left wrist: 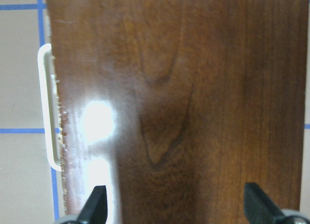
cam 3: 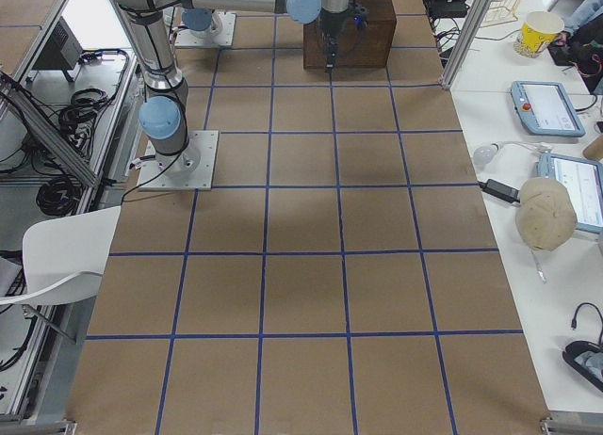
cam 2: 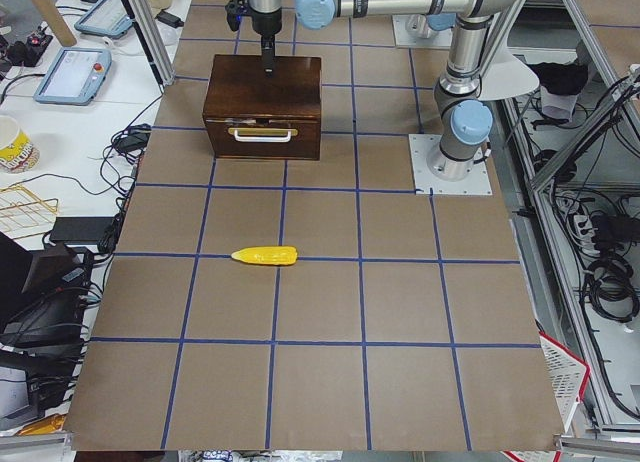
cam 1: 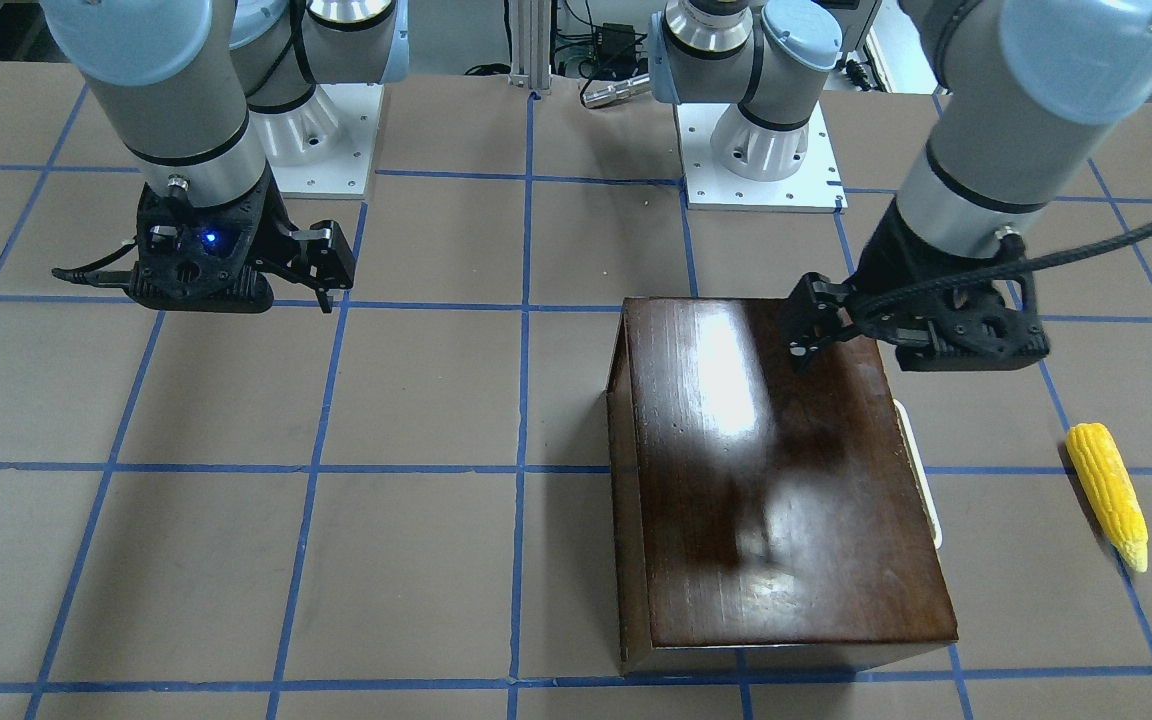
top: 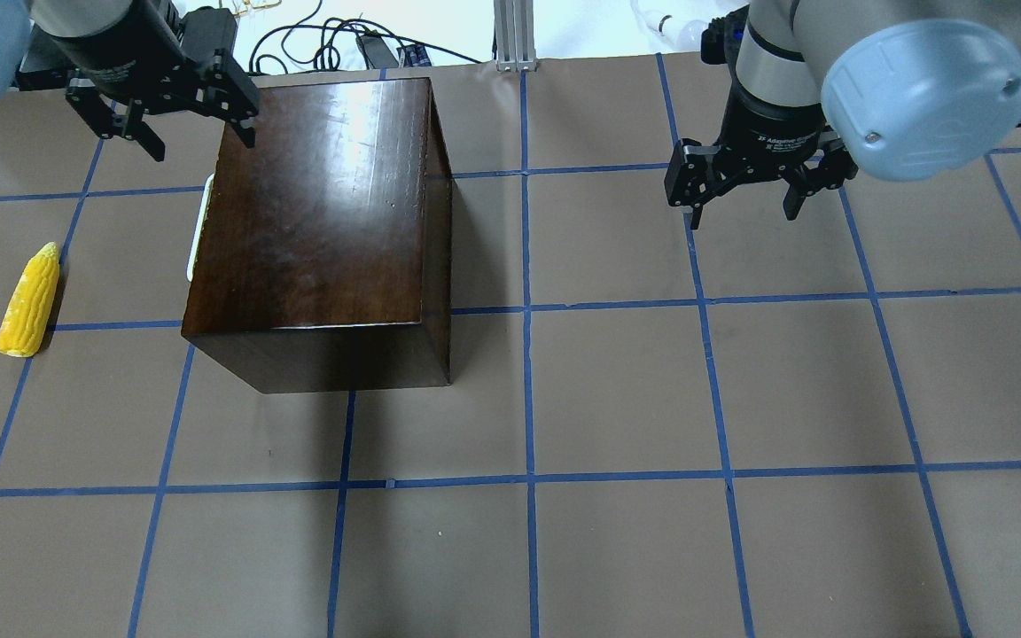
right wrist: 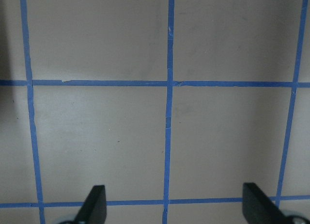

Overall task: Open drawer and put corn inside
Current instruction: 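Lower the left gripper and hook the white drawer handle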

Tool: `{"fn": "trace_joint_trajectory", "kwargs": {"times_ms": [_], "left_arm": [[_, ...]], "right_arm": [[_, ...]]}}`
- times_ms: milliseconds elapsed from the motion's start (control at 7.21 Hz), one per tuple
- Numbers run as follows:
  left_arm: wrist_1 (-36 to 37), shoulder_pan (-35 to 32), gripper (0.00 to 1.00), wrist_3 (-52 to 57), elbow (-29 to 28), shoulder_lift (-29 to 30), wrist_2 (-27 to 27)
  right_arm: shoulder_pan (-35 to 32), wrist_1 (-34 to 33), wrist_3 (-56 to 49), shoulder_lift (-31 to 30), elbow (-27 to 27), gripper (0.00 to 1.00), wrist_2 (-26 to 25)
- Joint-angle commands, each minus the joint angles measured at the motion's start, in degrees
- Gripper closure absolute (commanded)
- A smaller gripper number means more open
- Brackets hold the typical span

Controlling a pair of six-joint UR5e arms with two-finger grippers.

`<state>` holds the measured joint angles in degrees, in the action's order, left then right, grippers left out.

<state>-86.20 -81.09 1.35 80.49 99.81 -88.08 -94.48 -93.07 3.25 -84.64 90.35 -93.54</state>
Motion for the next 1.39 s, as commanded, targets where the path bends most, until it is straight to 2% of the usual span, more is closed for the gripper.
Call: {"fn": "trace_joint_trajectory", "kwargs": {"times_ms": [0,277,416,693,971,1248], "left_arm": [[0.0,6.9,0.0,8.2,-1.3,0.8,1.8],[0.2,16.4,0.0,20.6,-0.4,2.8,7.3],[0.2,18.7,0.0,26.6,-0.2,4.8,7.3],[1.2,19.1,0.0,27.0,-0.2,8.6,7.1],[3.1,18.6,0.0,27.4,2.2,10.7,7.4],[4.1,18.3,0.0,27.7,3.9,12.1,12.6]], "right_arm": [[0.0,0.0,0.0,0.0,0.0,0.0,-0.1],[0.0,-0.1,0.0,0.0,0.0,0.0,-0.1],[0.0,0.0,0.0,0.0,0.0,0.0,-0.1],[0.0,0.0,0.0,0.0,0.0,0.0,-0.1],[0.0,0.0,0.0,0.0,0.0,0.0,-0.1],[0.0,-0.1,0.0,0.0,0.0,0.0,0.0]]}}
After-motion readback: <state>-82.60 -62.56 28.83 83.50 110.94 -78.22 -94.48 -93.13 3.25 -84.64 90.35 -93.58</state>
